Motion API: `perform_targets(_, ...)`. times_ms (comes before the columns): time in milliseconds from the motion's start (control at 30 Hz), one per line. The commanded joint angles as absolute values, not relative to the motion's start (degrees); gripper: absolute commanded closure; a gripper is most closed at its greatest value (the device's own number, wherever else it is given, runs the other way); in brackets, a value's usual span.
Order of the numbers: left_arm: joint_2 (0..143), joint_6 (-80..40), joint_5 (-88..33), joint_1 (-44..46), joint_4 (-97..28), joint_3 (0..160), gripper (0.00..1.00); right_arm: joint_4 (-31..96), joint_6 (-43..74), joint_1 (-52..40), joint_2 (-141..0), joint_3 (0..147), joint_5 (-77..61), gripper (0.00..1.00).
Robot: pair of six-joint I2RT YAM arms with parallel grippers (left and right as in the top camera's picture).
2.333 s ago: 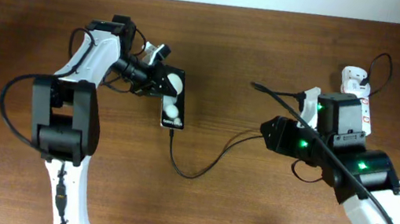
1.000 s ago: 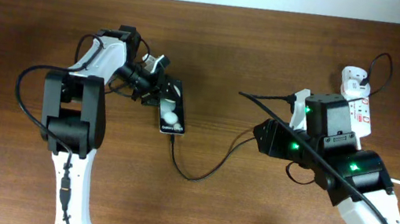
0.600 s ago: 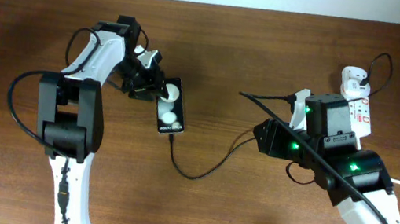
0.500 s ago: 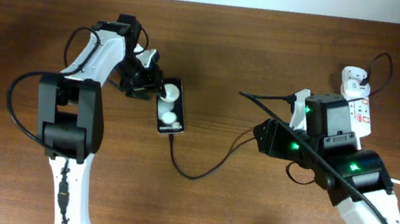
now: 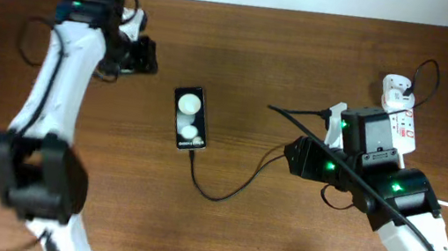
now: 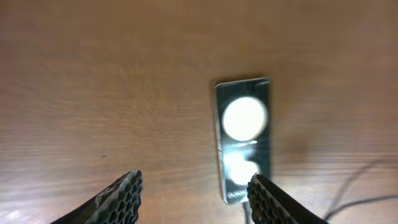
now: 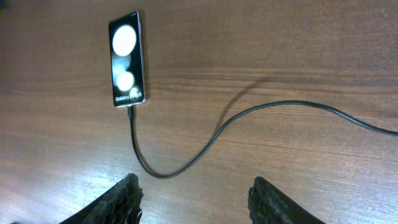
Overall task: Plug charger to phone and switch on socket
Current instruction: 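Move the right gripper to the power strip's orange switch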
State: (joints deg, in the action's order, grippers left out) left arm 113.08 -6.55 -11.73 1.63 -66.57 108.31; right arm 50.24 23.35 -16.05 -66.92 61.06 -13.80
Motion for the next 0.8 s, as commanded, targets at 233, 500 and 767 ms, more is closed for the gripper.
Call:
perform_targets(233, 94.1, -6.9, -13.3, 1.7, -70.0, 108.7, 0.01, 62.0, 17.9, 5.7, -66.9, 67.8, -17.1, 0.70)
perform_targets(500, 94.2, -6.9, -13.2, 1.7, -70.8, 108.7, 0.01, 61.8, 12.2, 26.9, -81.8, 76.5, -22.9, 0.93)
perform_targets(767, 94.2, -6.8, -12.2, 1.7, -71.3, 108.7, 0.01, 52.0, 10.9, 33.1, -100.9, 84.6, -27.5, 0.93)
